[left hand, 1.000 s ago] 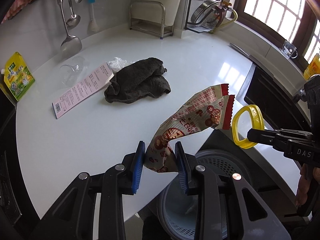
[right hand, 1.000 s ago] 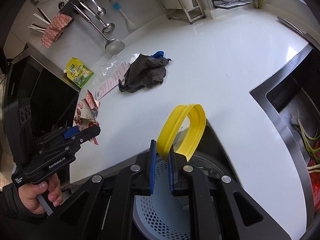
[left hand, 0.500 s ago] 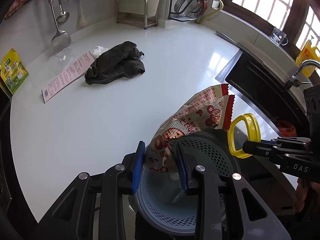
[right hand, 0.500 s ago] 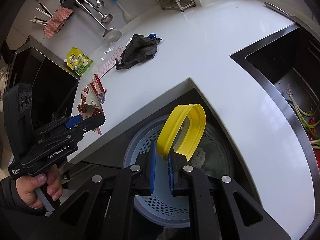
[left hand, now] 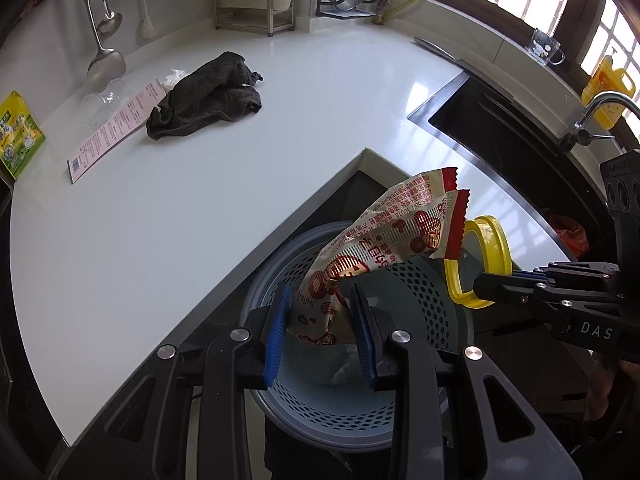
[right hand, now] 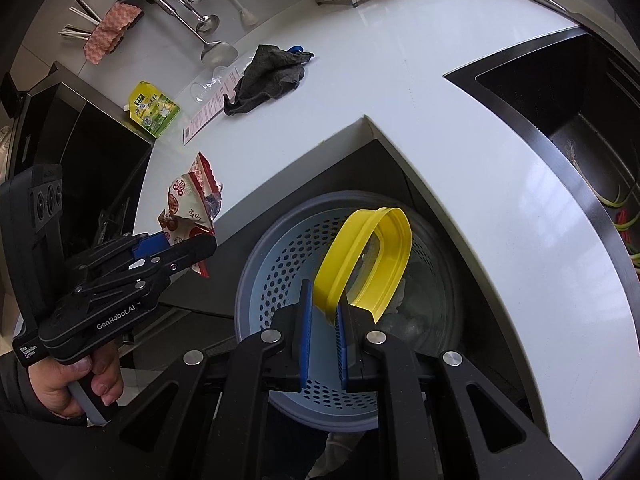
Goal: Collect trash
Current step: 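Carry the snack wrapper with the left gripper while the right carries the yellow lid over the bin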
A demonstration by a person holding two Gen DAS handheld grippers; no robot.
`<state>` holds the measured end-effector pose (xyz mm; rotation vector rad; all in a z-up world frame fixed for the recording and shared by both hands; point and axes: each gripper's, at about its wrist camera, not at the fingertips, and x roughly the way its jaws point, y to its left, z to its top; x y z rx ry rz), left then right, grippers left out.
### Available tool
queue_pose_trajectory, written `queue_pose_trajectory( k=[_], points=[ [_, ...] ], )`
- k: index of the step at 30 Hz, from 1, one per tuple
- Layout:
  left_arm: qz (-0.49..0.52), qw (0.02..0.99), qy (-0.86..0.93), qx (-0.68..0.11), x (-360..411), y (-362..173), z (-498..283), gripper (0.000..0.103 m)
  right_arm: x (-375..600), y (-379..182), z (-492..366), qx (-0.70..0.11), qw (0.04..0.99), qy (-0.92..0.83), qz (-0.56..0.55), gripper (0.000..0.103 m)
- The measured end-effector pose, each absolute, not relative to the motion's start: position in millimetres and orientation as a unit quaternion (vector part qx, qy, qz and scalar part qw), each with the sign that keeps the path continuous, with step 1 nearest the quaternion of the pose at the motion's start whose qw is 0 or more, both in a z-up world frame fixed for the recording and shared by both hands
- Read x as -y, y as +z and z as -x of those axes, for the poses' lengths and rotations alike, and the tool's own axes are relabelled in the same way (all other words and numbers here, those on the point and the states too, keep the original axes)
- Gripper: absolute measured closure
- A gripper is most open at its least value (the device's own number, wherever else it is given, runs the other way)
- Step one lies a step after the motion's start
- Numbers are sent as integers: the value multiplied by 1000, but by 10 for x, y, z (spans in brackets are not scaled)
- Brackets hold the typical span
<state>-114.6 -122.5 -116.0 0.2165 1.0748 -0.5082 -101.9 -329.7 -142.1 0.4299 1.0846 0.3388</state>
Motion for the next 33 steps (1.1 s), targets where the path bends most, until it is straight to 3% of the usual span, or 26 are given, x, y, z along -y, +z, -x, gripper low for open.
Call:
queue_pose_trajectory(
  k=[33],
  points=[
    [-138,769,-241,-576,1400,-1974,1035,72,3216,-2048,825,-580,786,135,-164,93]
  ],
)
